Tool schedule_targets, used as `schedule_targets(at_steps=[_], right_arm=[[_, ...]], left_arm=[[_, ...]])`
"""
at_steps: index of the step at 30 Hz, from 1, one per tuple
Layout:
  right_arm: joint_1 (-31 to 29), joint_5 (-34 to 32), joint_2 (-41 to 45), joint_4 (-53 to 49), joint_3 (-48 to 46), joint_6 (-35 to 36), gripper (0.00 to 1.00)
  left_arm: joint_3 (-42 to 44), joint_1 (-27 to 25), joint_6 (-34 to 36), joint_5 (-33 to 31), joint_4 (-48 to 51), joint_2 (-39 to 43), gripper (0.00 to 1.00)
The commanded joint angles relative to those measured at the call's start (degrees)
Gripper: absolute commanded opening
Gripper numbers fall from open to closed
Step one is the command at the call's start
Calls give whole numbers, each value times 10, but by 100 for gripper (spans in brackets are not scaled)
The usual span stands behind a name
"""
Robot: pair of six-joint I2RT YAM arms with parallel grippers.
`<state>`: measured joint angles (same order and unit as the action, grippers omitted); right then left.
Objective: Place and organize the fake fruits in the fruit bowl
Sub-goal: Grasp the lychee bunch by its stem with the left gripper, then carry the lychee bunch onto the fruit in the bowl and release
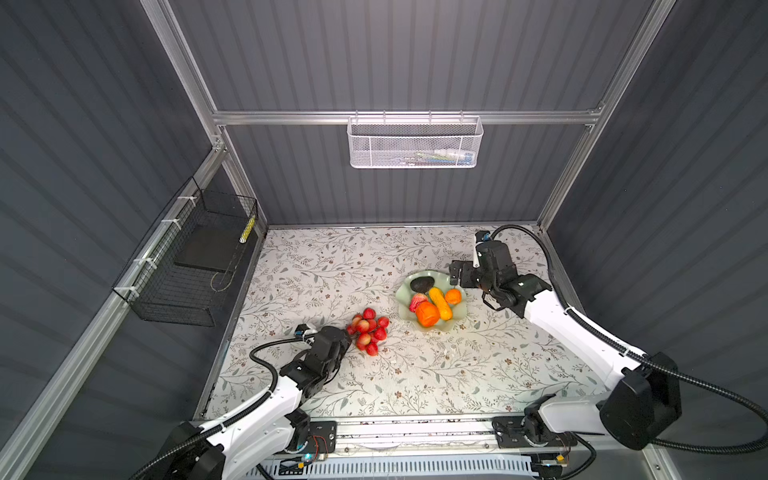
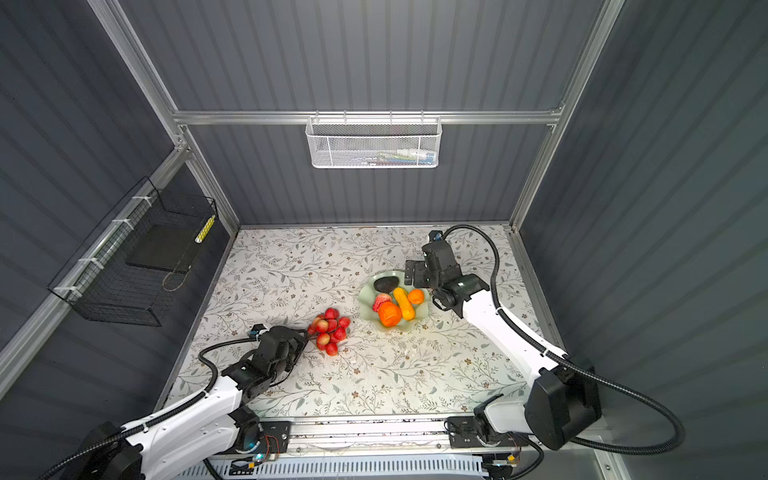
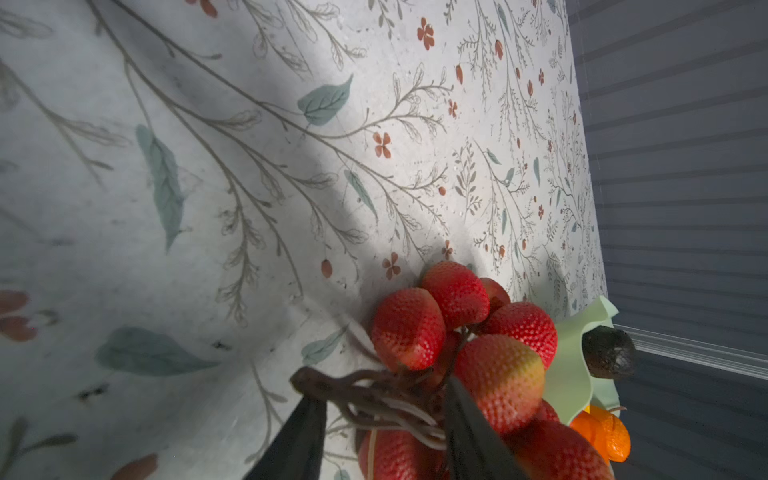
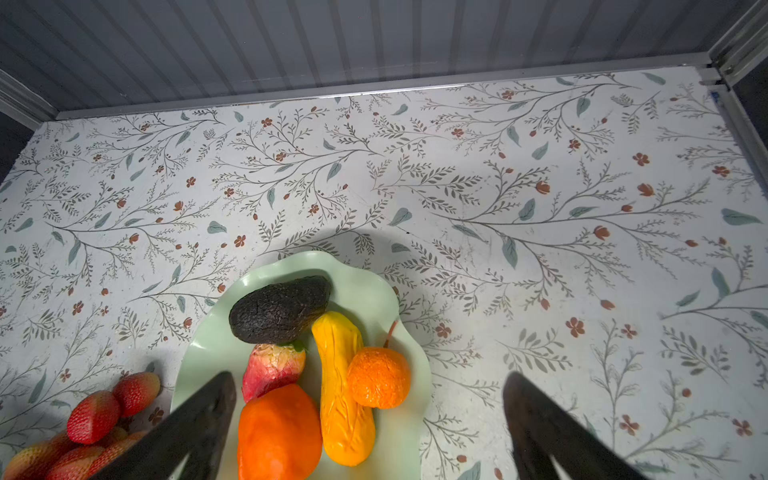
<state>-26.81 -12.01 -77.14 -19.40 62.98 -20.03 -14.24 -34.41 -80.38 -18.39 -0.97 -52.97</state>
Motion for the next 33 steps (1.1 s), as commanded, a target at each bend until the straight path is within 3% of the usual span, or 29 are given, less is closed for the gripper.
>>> schedule_targets(at_steps=[1,9,15,22,27,33], right_arm=[[2,-2,9,5,-8,7,99],[4,0,8,7,-8,7,99],[5,4,6,8,-7,5,99],[8,9,8,11,-10,-1,99],[10,14,15,11,-11,-6,99],[16,21,39,16,-24,-14,99]], left_arm=[[-1,0,7,-15,-27,-20,42],[-23,2,21,-17,-39,-53,20],[-19,6,27,-21,-31,-31,8],[-33,8,63,5,-45,18,0],[-138,9,158,76,11,1,0],[-324,9,299,182,157,-53,0]])
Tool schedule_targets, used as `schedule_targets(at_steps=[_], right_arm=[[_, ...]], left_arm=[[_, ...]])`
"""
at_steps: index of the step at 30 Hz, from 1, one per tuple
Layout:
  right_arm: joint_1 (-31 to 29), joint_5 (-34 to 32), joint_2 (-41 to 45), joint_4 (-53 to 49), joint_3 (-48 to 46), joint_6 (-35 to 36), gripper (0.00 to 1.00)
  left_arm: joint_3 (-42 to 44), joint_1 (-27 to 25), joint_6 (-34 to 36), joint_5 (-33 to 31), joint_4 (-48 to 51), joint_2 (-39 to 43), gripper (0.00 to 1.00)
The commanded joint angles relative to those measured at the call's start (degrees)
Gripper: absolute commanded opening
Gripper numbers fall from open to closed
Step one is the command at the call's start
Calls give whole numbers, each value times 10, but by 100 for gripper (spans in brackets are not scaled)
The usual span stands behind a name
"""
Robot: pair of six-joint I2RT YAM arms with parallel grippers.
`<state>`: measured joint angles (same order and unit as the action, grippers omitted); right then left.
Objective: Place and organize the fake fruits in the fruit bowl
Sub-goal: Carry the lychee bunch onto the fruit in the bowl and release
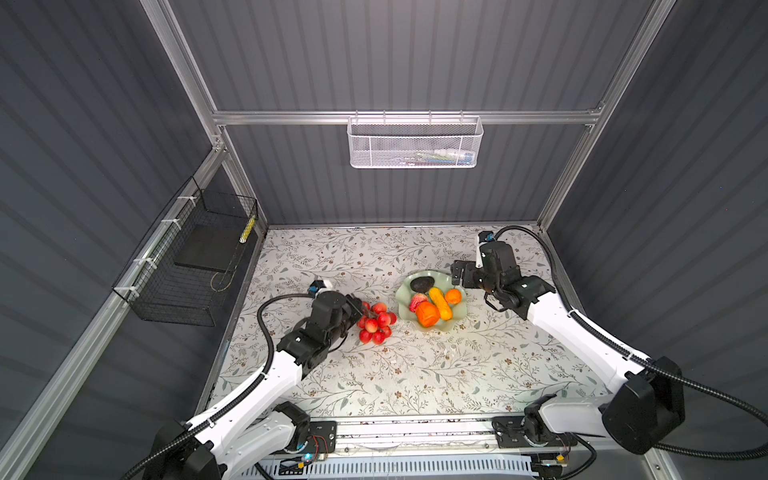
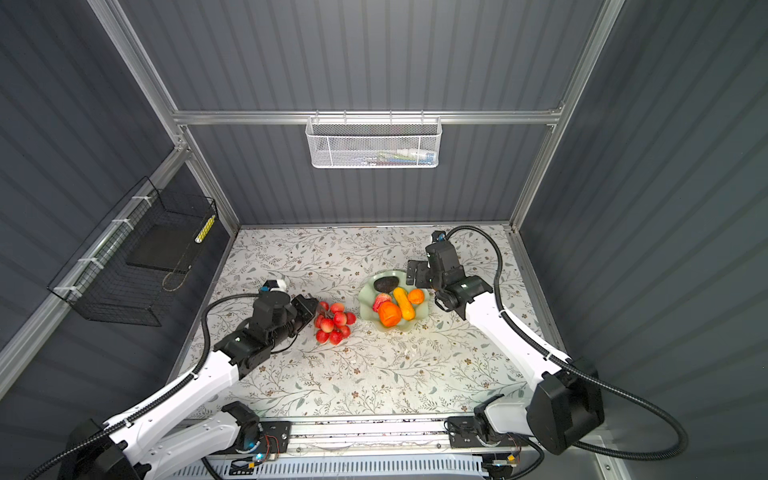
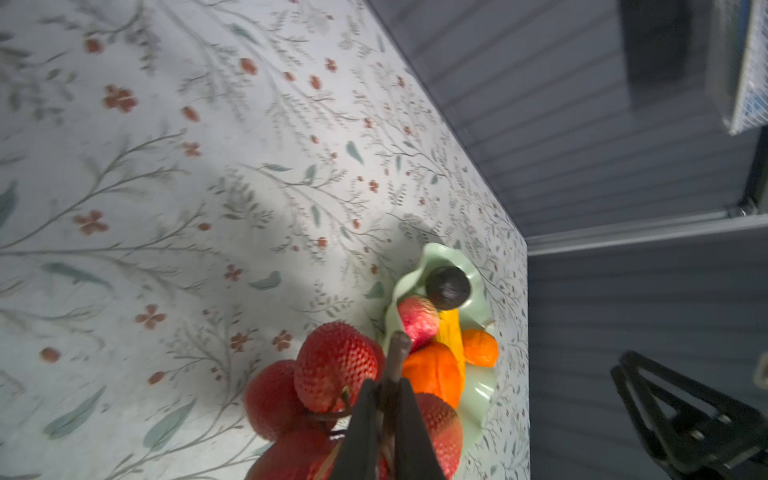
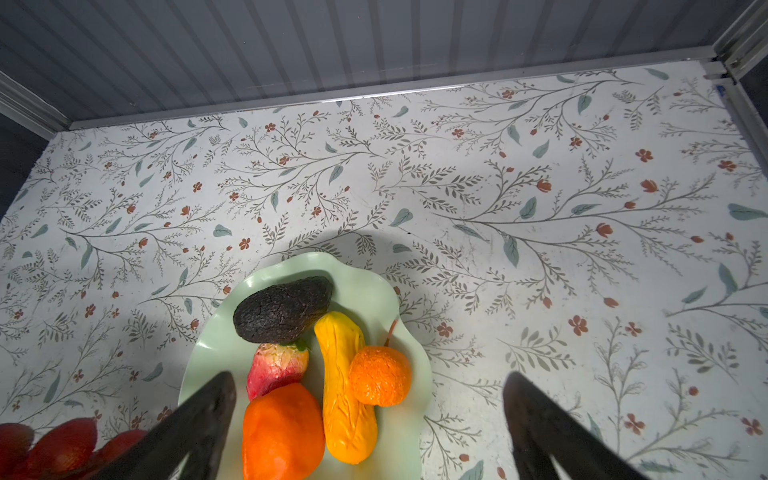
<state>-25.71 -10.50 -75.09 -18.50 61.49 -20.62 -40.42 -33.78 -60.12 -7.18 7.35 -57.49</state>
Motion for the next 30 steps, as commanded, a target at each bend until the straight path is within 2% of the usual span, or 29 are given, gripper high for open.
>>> schedule_targets(at_steps=[1,6,13,18,25,30], right_arm=[[6,7,22,7,-12,-10,99],[19,14,46,8,-27,-21,99],[50,21,101,6,-58,-43,99],[65,26,137,-1,-80,-50,99],[76,38,141,-4,-92,-55,99],[80,47,137,-1,-91,-55,99]], left_arm=[[-85,3,110,85,82,-13,0],[-188,3,166,153,101,-53,0],[-225,0,149,256,-60,-190,0],[-261,-15,156,287,-128,-290,0],[-314,-30,137,332,-206,-413,0],[-335,-31,131,343,-206,-465,0]])
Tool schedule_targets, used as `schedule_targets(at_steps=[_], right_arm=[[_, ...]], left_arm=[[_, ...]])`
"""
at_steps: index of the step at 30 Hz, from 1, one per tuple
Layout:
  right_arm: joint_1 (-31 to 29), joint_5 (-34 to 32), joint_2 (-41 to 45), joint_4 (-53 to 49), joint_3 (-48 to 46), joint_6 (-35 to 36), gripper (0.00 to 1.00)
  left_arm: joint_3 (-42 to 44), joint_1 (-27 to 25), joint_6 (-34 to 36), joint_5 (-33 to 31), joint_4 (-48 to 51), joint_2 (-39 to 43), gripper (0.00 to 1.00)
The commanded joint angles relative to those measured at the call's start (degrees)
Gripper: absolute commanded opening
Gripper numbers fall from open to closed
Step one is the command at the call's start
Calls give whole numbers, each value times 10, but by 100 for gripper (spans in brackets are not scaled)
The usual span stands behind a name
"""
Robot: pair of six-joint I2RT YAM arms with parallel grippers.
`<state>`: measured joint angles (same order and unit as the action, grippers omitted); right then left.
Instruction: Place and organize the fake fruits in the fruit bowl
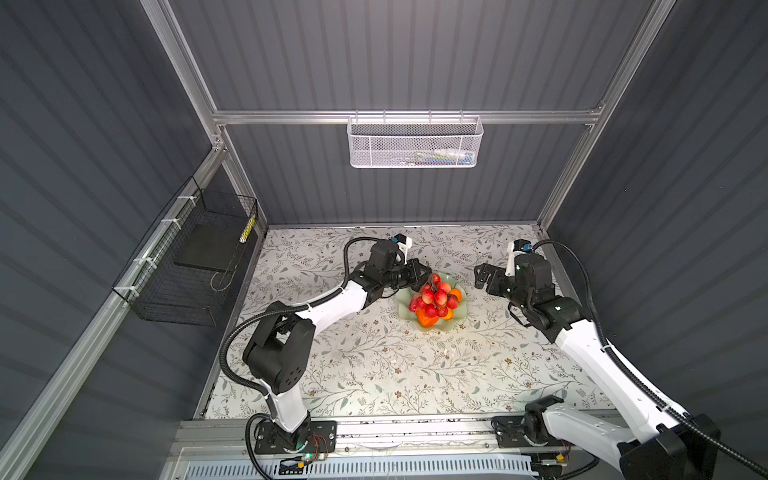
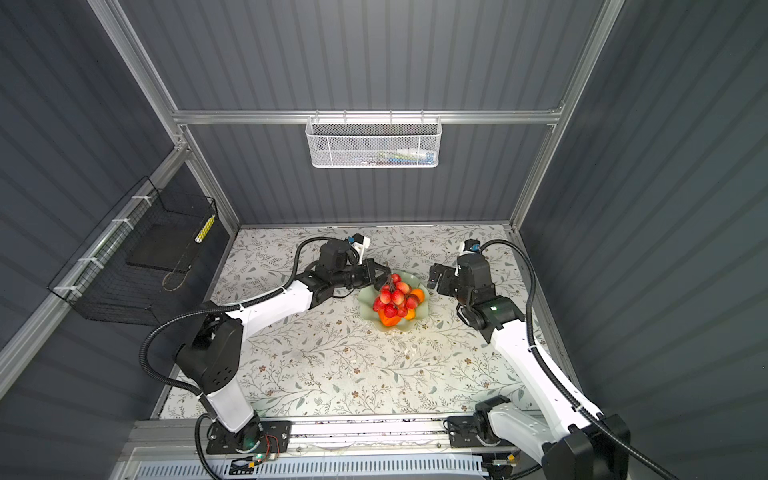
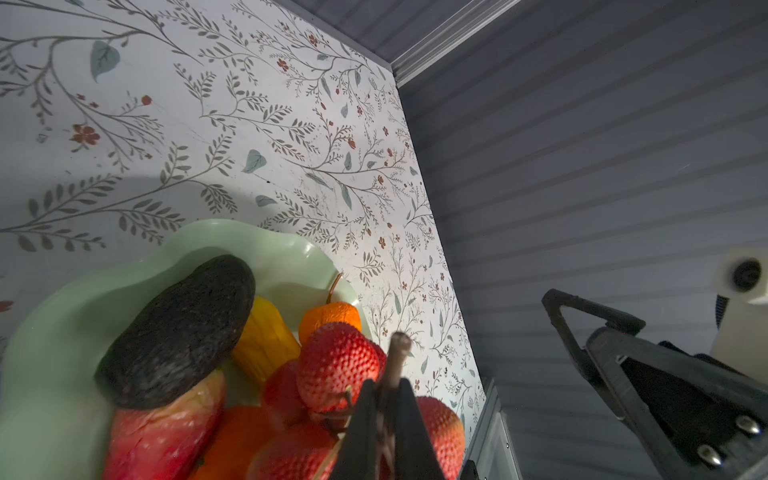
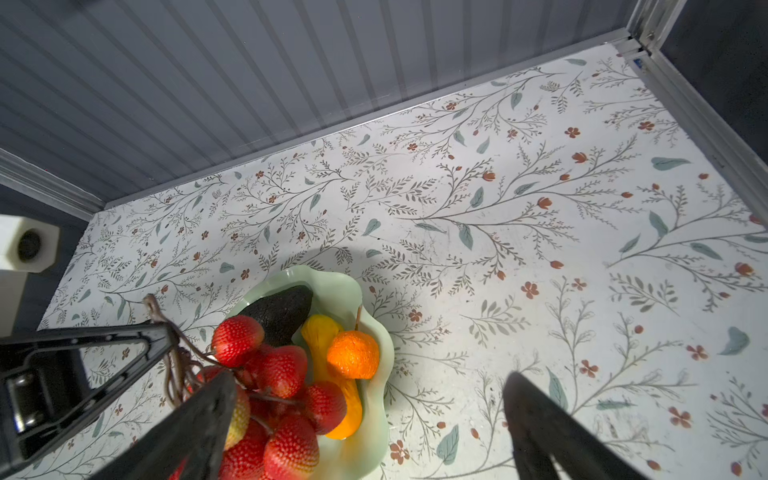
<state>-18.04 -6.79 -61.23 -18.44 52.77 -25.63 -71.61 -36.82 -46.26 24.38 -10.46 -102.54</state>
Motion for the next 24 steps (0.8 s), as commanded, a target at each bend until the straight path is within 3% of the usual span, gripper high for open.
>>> schedule_targets(at_steps=[1,3,5,6,8,9,14,18,22,24], right_arm=[[3,11,-3,-1,-3,-5,99],[4,11,-5,-2,-2,-2,99],[4,7,-6,-2,-3,3,99],[5,4,-7,-2,-4,5,99],[5,-1,-8,1,-8,12,99],[6,-3,-9,4,-10,16,99],[11,-58,-11,10,-22,27,99],[39,-98,55,125,-114,48,99],[79,-188,55,208,-162,92,99],[103,-203,32,291,-197,114,99]], left_arm=[[-21,0,-8,25,-27,-21,0],[-14,-1,-4,15,-22,-28,4],[-10,-1,14,-9,3,-29,26],[-9,-1,26,-19,13,-29,43],[-9,-1,52,-49,43,-27,94],[-9,-1,64,-60,51,-27,100],[-9,0,139,-147,93,5,100],[16,0,213,-254,90,74,100],[83,0,301,-405,43,159,100],[143,0,365,-496,-17,198,100]])
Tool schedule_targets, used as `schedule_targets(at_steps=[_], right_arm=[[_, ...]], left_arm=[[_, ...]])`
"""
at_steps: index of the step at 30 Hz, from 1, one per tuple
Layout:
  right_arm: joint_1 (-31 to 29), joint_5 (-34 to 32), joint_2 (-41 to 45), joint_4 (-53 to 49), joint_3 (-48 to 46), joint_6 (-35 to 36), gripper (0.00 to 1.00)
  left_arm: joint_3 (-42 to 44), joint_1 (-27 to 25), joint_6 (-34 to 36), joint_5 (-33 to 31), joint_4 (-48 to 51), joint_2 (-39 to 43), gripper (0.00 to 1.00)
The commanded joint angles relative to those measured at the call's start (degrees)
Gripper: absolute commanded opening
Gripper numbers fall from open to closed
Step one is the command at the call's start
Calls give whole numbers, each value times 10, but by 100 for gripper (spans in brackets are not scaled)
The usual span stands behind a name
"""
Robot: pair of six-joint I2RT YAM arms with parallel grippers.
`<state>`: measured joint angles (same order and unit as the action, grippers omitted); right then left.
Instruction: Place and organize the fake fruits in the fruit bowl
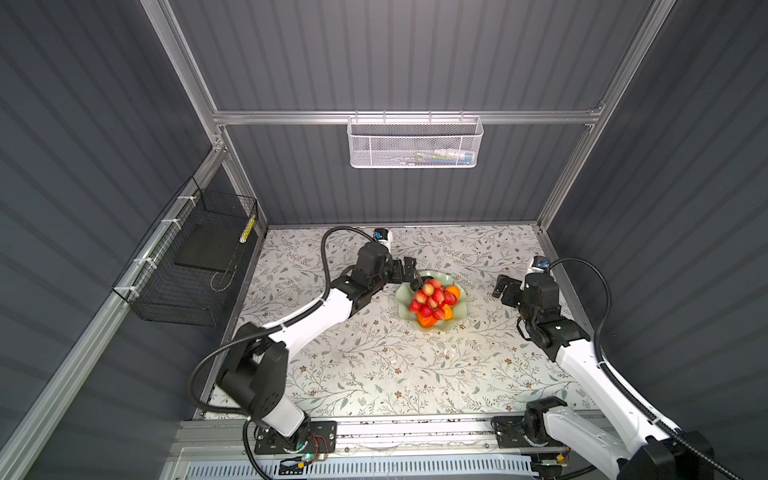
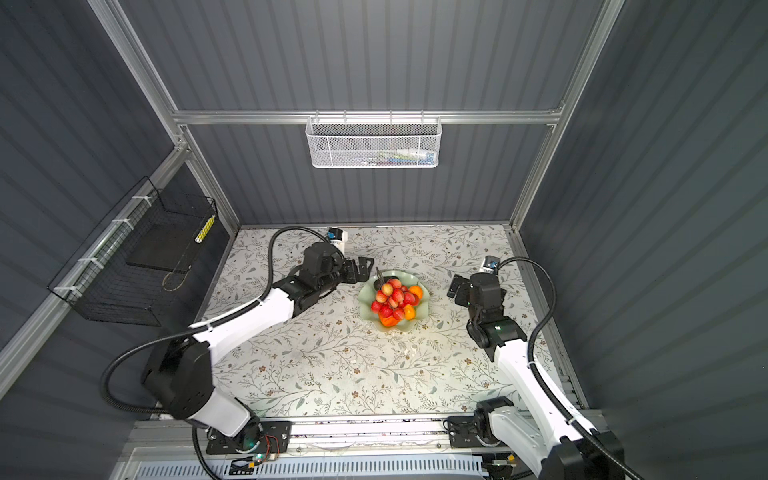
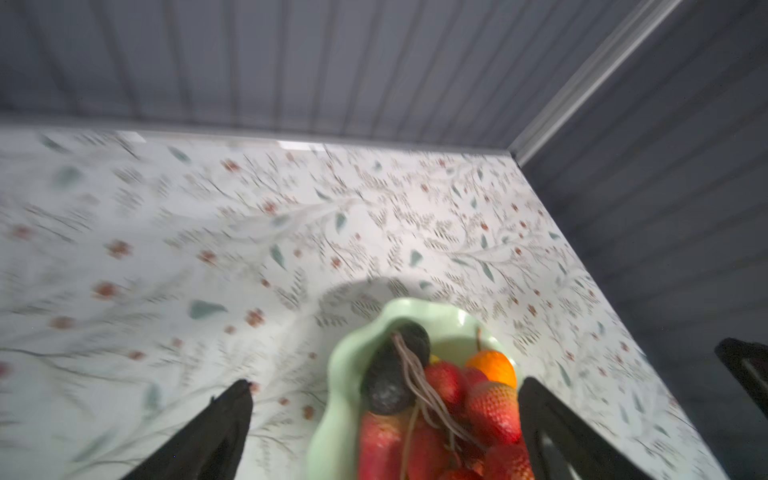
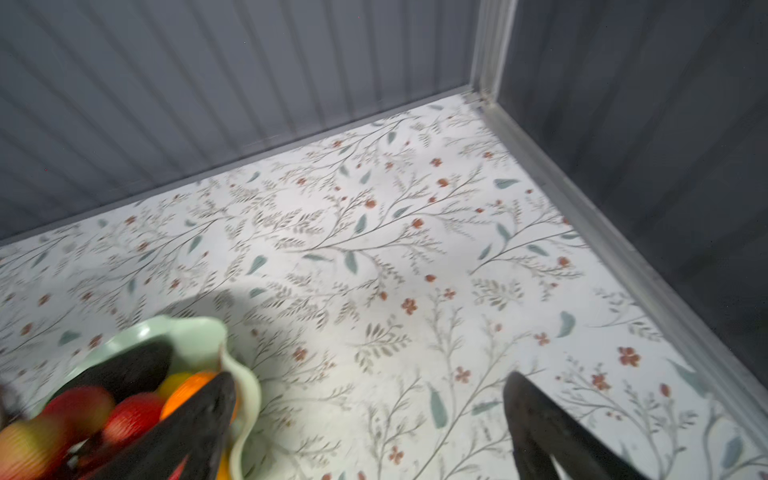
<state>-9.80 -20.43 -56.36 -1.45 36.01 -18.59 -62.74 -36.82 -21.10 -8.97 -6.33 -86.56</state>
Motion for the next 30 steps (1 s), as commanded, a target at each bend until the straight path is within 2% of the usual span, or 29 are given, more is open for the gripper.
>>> schedule_targets(at_steps=[1,2,4,5,7,9,12,13,14,16,17,20,24,29,30], right_arm=[[32,-67,-36,165,-46,54,99],[43,-69,-59,201,-59,65,99],[58,-65,-106,272,-81,80,99],[64,-58,-131,340,-102,106,99],[75,-73,-168,390,-113,129,99],[99,-28,-194,414,-125,108,99],[100,13,-246,544,-163,134,99],[97,27,-237,485,-144,135,99],[97,33,-240,467,-134,136,99],[96,28,-252,493,-135,141,99],[96,29,-243,472,-134,137,99],[95,26,-251,486,-133,141,99],[96,29,-249,492,-138,138,99],[97,67,-258,431,-100,153,99],[97,71,-257,429,-101,155,99]], left_arm=[[96,2,153,-209,-99,58,100],[137,8,191,-244,-136,76,100],[201,38,230,-254,-168,106,100],[228,62,232,-247,-171,123,100],[282,115,217,-225,-190,152,100],[332,171,196,-195,-224,167,100],[382,236,189,-168,-284,143,100],[395,252,188,-157,-311,121,100],[406,266,186,-143,-345,94,100],[416,282,184,-123,-395,43,100],[419,288,185,-120,-434,15,100],[392,298,193,-118,-404,-2,100],[394,302,201,-126,-461,-47,100],[387,306,205,-123,-527,-122,100],[377,306,199,-125,-492,-114,100]])
